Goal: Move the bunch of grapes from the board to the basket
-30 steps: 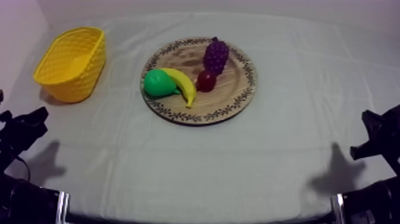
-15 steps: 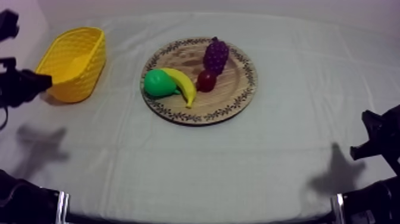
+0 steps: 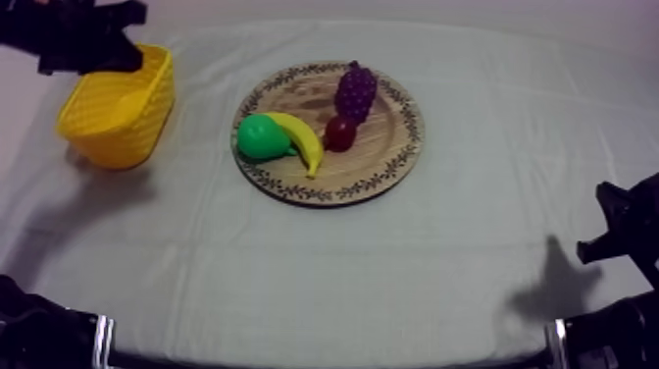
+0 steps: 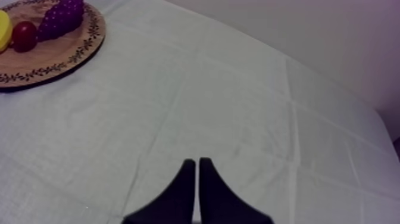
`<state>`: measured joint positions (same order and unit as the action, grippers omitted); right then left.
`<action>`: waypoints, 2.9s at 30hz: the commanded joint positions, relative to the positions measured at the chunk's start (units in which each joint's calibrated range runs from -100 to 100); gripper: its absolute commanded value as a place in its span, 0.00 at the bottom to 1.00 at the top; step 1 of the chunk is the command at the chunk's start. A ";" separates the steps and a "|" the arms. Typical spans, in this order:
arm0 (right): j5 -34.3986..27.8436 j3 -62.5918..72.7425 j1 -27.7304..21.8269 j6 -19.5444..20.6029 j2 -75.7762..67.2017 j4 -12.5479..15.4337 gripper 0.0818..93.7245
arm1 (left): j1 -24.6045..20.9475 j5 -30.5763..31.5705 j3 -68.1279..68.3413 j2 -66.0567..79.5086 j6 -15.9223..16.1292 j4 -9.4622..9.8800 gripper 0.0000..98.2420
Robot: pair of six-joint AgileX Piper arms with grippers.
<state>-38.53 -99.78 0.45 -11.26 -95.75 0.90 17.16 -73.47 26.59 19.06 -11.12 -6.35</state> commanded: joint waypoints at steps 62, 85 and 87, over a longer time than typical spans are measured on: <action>-0.02 0.00 0.01 0.00 0.00 0.01 0.00 | 14.56 -18.34 -79.49 -69.65 -4.64 3.35 0.96; -0.02 0.00 0.01 0.00 0.00 0.01 0.00 | 12.38 -22.58 -101.40 -92.12 -4.45 5.41 0.91; -0.02 0.00 0.01 0.00 0.00 0.01 0.00 | 12.42 -22.86 -102.44 -93.25 -4.42 5.76 0.90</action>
<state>-38.53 -99.78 0.45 -11.25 -95.75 0.90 29.56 -96.23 -75.14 -73.46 -15.54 -0.75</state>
